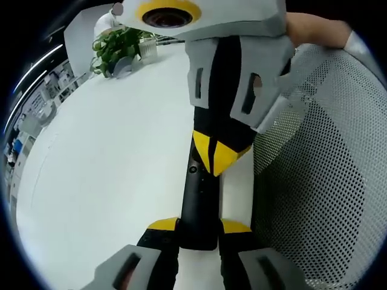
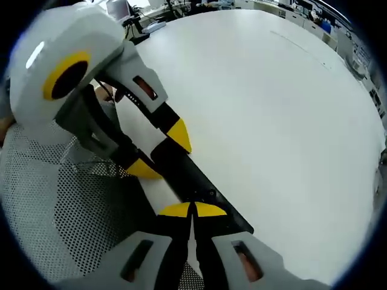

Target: Press the specified remote control buttons in sequence, fully releasing each button before pressing the next.

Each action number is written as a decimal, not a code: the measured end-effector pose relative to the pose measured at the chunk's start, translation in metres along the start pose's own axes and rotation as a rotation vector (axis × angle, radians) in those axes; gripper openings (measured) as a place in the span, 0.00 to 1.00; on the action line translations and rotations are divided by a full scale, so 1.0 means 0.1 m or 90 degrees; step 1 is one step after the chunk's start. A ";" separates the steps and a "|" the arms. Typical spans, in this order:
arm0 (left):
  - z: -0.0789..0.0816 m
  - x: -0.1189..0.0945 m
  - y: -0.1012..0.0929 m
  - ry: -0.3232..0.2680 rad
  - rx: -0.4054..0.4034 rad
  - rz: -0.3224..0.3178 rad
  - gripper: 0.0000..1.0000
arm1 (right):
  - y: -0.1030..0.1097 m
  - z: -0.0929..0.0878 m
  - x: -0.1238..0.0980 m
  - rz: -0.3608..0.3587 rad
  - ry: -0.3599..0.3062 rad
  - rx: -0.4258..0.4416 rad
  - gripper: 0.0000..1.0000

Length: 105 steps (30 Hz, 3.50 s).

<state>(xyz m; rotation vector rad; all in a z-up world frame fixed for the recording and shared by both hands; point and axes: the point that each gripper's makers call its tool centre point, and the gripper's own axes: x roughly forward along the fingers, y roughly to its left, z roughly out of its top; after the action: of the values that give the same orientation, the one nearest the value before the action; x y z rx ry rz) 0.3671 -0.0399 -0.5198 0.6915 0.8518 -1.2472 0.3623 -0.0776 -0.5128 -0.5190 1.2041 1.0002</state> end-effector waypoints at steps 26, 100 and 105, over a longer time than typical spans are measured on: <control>0.01 0.00 0.00 -0.013 0.006 0.001 0.25 | -0.02 -0.01 -0.03 0.035 -0.020 0.074 0.00; 0.05 0.02 -0.01 -0.026 0.006 -0.005 0.25 | 0.06 0.21 0.03 0.040 -0.066 0.056 0.00; 0.05 0.02 -0.01 -0.026 0.006 -0.005 0.25 | 0.06 0.21 0.04 0.033 -0.065 0.044 0.00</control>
<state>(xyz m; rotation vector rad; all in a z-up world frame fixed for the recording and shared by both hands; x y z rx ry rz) 0.3670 -0.0451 -0.5193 0.6686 0.8157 -1.2688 0.3684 -0.0571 -0.5089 -0.3795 1.1614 1.0131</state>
